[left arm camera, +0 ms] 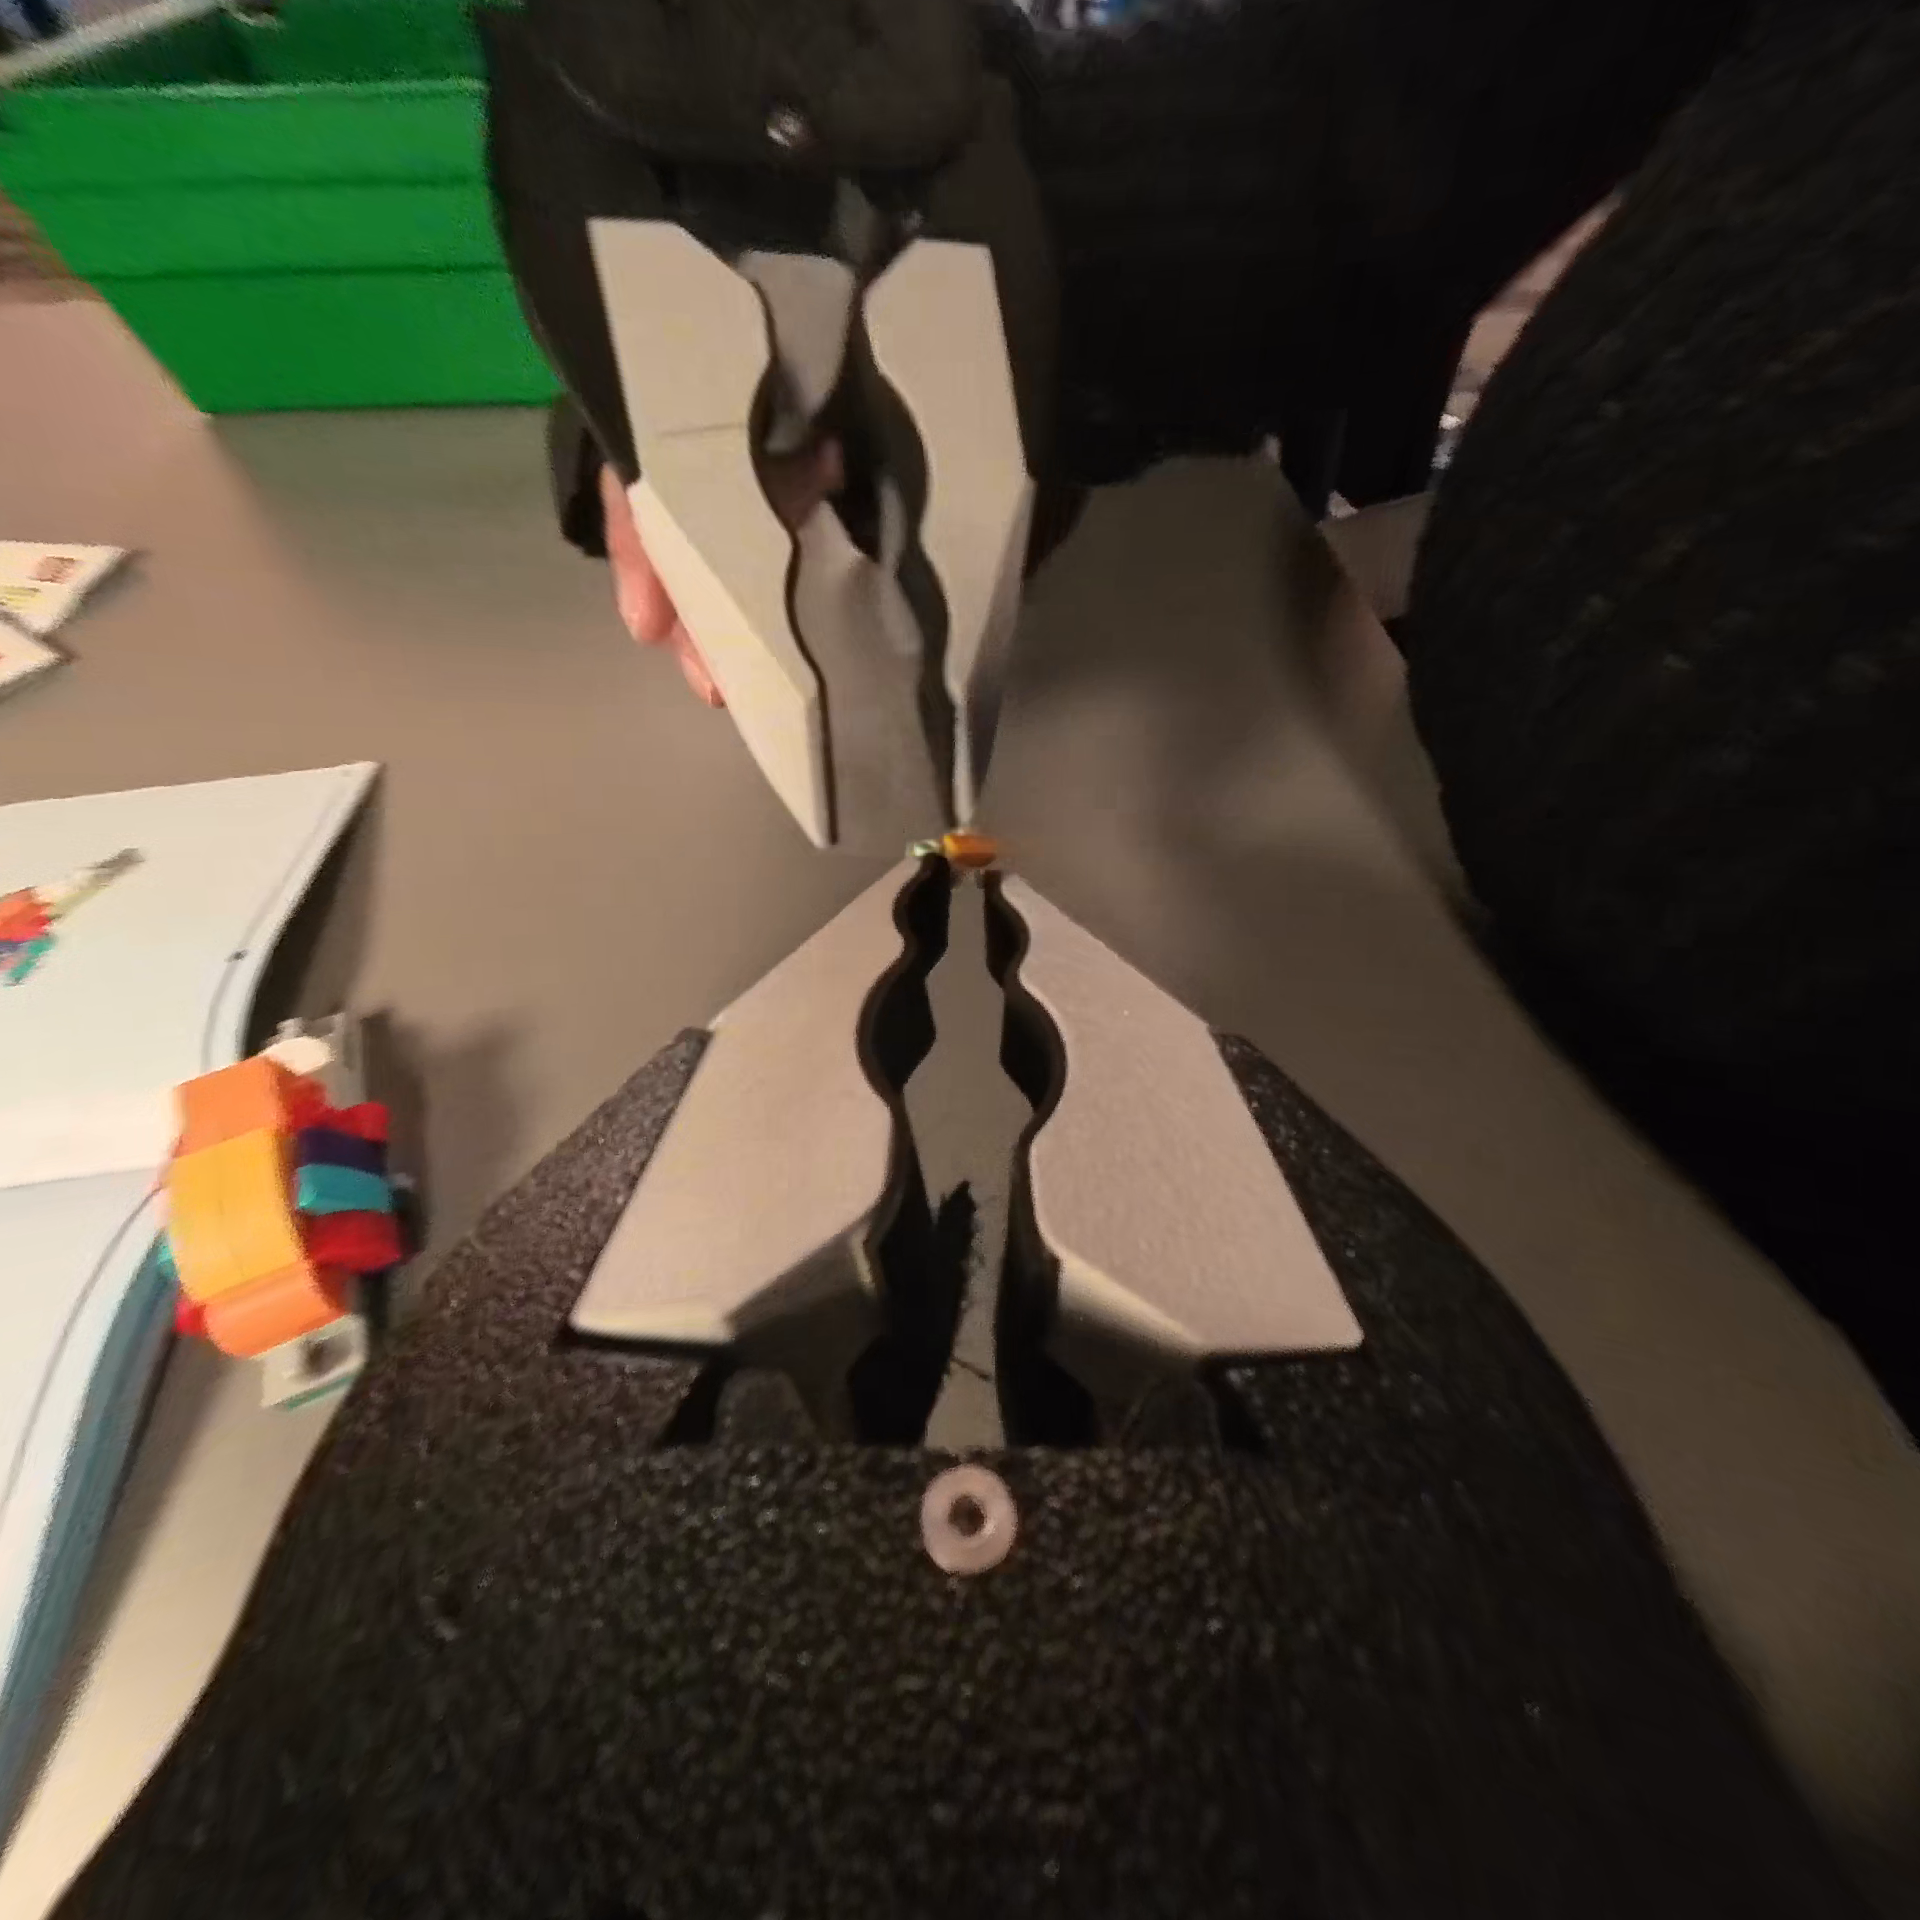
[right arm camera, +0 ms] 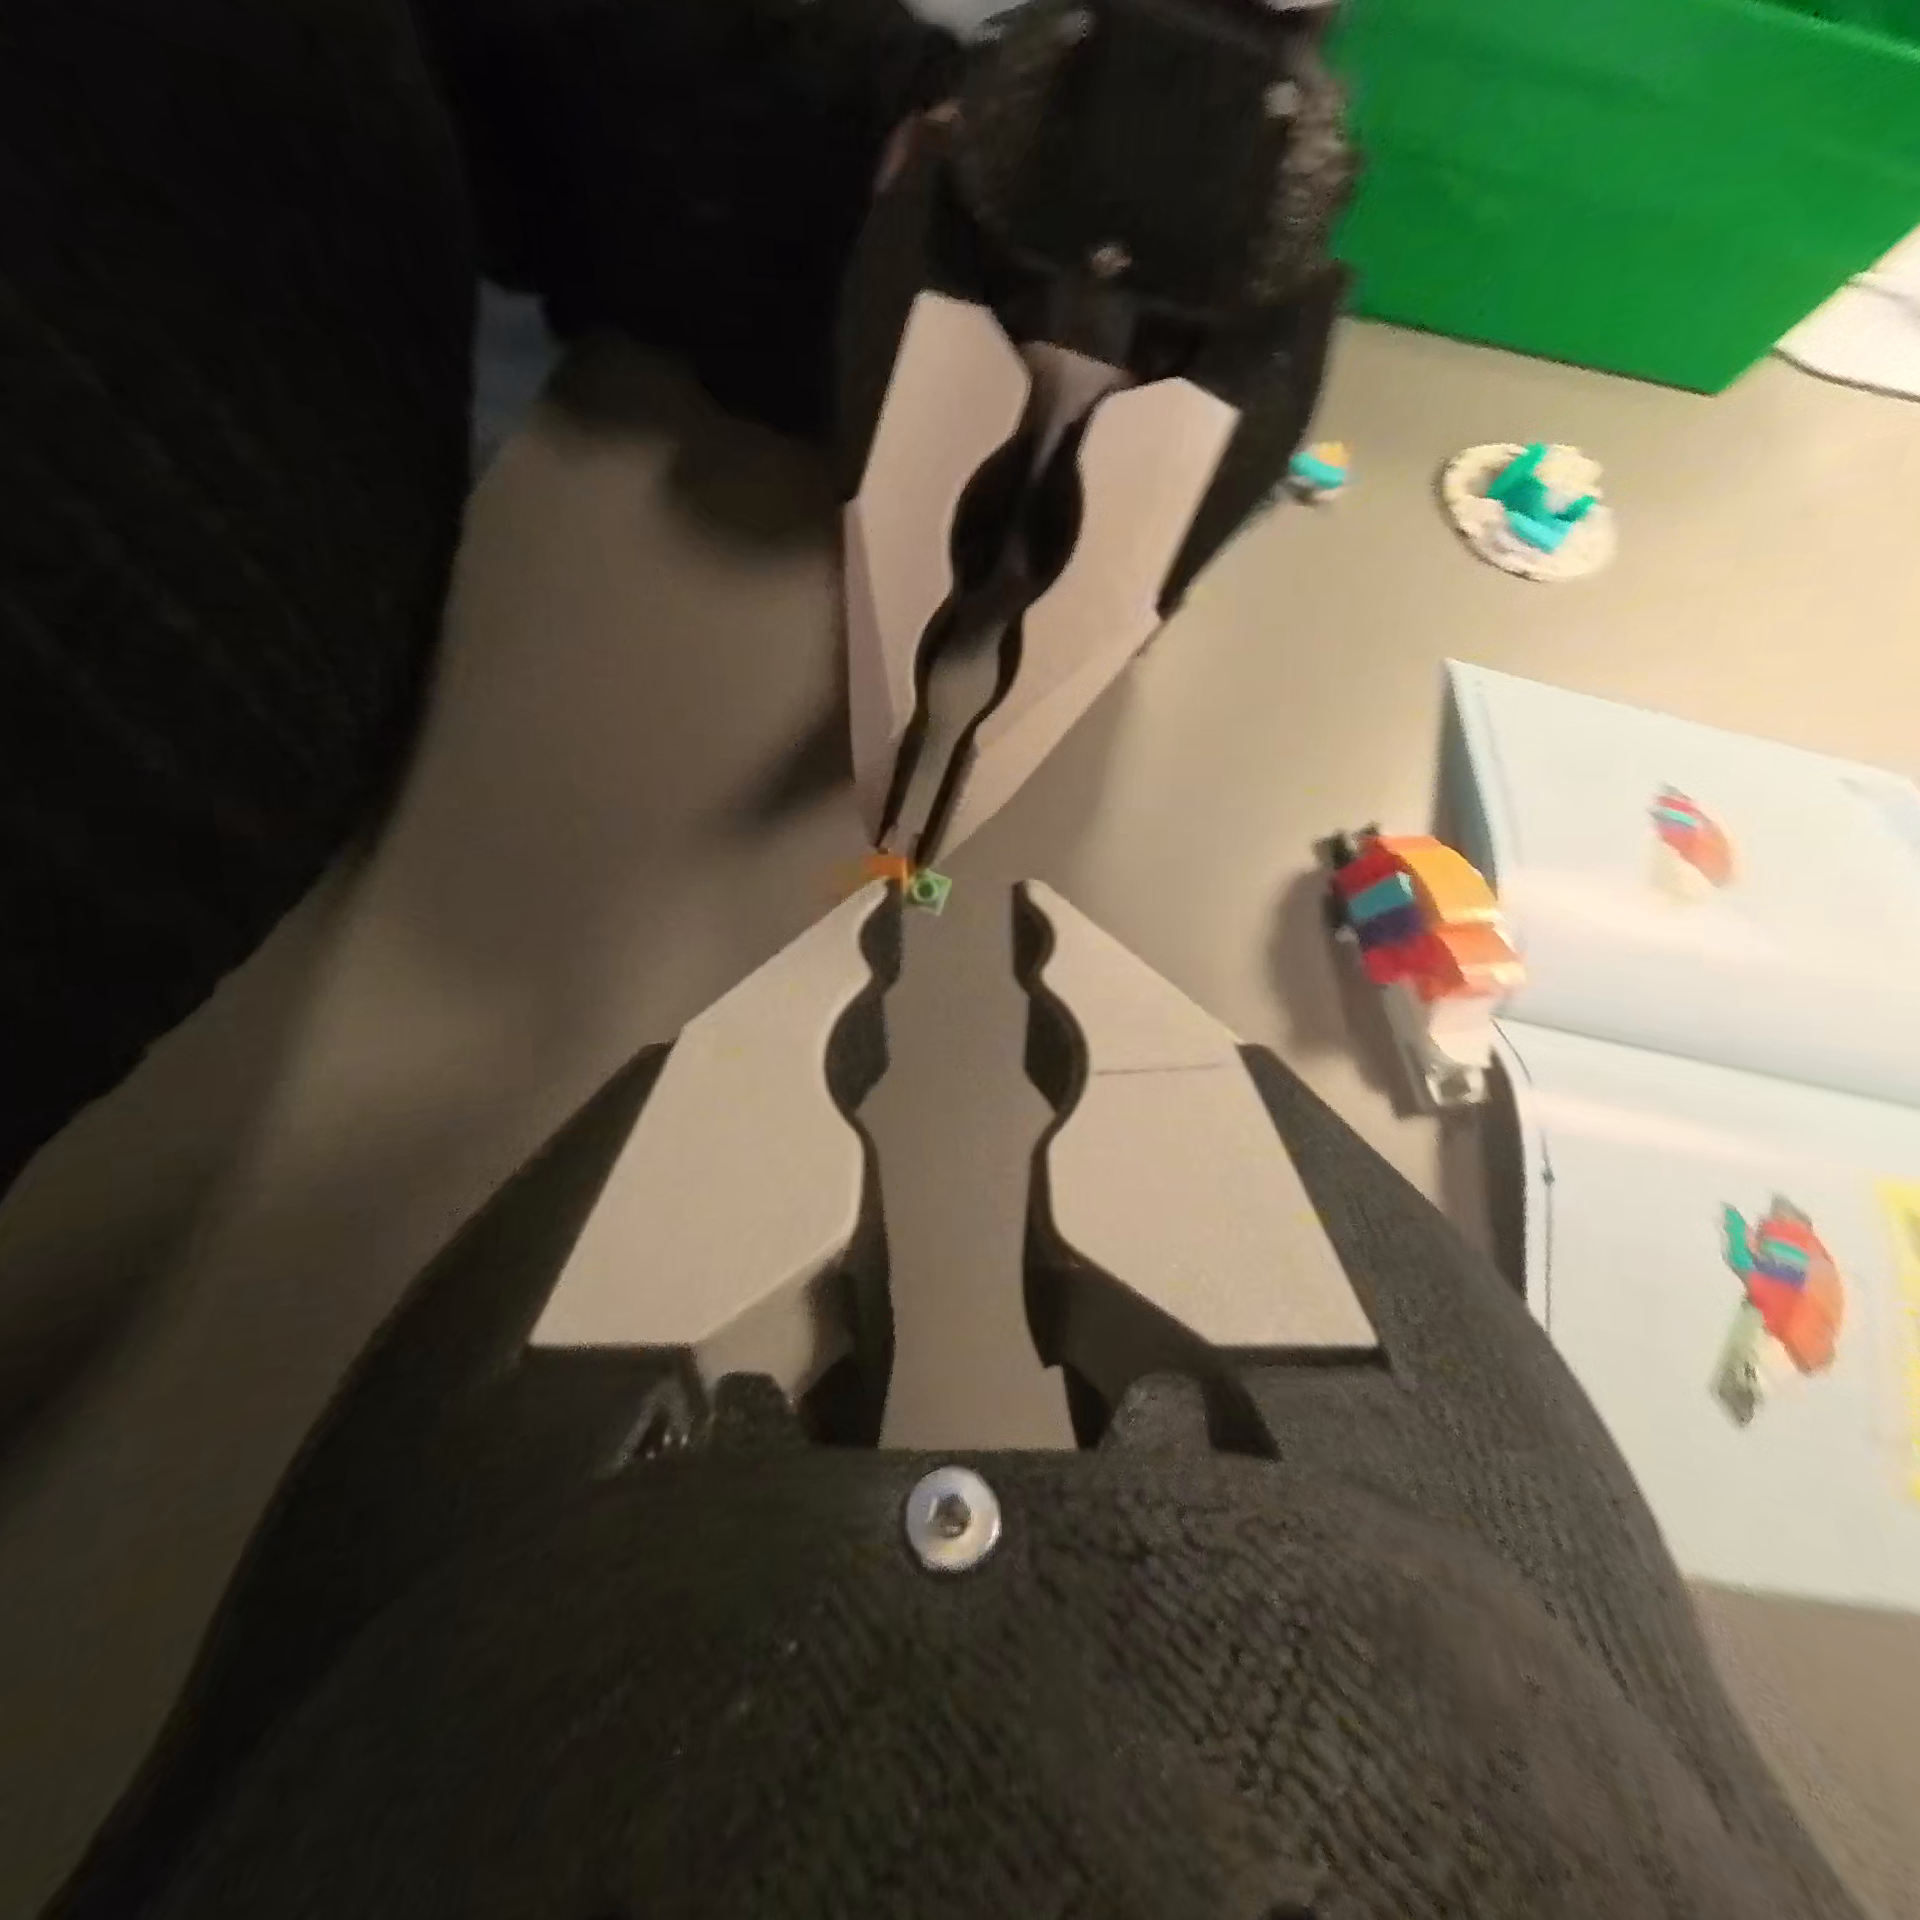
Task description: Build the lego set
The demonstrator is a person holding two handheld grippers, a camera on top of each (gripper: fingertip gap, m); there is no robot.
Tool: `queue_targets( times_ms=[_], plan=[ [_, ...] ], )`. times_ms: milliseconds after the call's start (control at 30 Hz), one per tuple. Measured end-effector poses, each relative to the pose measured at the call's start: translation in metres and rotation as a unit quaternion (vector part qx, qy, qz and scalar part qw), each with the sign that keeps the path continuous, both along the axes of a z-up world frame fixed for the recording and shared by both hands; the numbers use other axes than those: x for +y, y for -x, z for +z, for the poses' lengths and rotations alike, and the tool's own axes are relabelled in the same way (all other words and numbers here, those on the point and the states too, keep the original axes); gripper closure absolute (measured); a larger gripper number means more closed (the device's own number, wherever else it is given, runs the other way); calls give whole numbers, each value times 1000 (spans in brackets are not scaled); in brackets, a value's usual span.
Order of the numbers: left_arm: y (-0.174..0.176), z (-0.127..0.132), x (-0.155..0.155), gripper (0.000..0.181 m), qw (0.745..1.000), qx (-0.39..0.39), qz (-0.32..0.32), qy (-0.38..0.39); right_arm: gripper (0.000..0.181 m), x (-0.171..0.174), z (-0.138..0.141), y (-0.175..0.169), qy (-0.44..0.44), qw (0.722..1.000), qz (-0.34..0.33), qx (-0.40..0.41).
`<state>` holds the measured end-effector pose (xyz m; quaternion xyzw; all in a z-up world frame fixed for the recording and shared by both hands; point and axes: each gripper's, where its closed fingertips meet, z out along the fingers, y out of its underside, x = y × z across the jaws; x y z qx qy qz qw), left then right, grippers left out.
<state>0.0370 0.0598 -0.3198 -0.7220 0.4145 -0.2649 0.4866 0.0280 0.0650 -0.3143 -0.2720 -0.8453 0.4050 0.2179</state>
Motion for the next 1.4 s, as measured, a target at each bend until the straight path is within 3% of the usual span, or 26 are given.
queue_targets(
  times_ms=[100, 200, 300, 633, 967, 1100, 1267, 1400],
  plan=[
    [17, 14, 18, 176, 996, -11, 67, -52, 150, 11, 16, 10, 54, 994, -75, 63],
    [26, 31, 23, 176, 991, -46, 93, -85, 154, 15, 40, 18, 108, 974, -130, 154],
    [28, 40, 22, 177, 988, -72, 94, -95, 161, 17, 47, 21, 101, 962, -155, 200],
    [27, 38, 22, 177, 989, -66, 96, -93, 174, 11, 39, 26, 55, 963, -147, 220],
    [43, 45, 32, 177, 978, -55, 155, -127, 178, 22, 46, 39, 48, 924, -261, 277],
    [48, 53, 29, 177, 974, -58, 167, -140, 172, 22, 55, 39, 70, 911, -271, 302],
    [54, 60, 0, 177, 973, -49, 194, -116, 161, 35, 55, 40, 121, 916, -284, 257],
    [49, 30, -40, 176, 976, -1, 212, -52, 151, 21, 28, 57, 137, 954, -234, 130]
  ],
)
